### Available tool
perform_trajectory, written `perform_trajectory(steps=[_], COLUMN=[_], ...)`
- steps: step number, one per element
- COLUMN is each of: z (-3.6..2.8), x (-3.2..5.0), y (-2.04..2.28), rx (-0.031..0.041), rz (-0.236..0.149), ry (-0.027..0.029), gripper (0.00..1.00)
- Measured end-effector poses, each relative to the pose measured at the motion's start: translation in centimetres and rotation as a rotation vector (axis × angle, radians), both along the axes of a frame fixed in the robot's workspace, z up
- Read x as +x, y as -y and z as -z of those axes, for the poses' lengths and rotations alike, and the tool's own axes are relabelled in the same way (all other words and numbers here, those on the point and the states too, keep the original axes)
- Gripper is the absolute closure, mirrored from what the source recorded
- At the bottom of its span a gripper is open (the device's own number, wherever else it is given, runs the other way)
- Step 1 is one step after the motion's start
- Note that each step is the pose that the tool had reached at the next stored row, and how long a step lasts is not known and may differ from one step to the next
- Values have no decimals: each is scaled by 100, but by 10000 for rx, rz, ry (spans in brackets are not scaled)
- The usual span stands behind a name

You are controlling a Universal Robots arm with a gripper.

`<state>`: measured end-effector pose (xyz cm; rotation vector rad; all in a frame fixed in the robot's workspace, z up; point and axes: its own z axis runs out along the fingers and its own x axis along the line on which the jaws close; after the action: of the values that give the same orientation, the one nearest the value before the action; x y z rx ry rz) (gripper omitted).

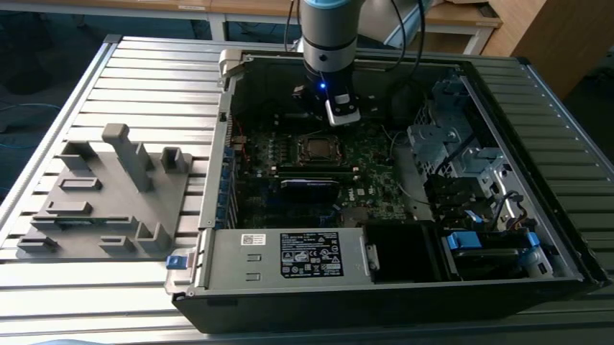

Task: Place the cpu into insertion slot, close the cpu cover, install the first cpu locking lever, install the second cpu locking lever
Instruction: 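Install the first cpu locking lever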

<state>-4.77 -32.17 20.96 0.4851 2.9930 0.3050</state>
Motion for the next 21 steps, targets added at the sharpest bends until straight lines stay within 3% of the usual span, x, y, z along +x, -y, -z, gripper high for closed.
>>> perform_trajectory(steps=[12, 21], z=[13, 33], x=[-5, -9], y=[-32, -32], rx=[0, 0], rz=[95, 151], ry=[0, 19], gripper=[90, 90])
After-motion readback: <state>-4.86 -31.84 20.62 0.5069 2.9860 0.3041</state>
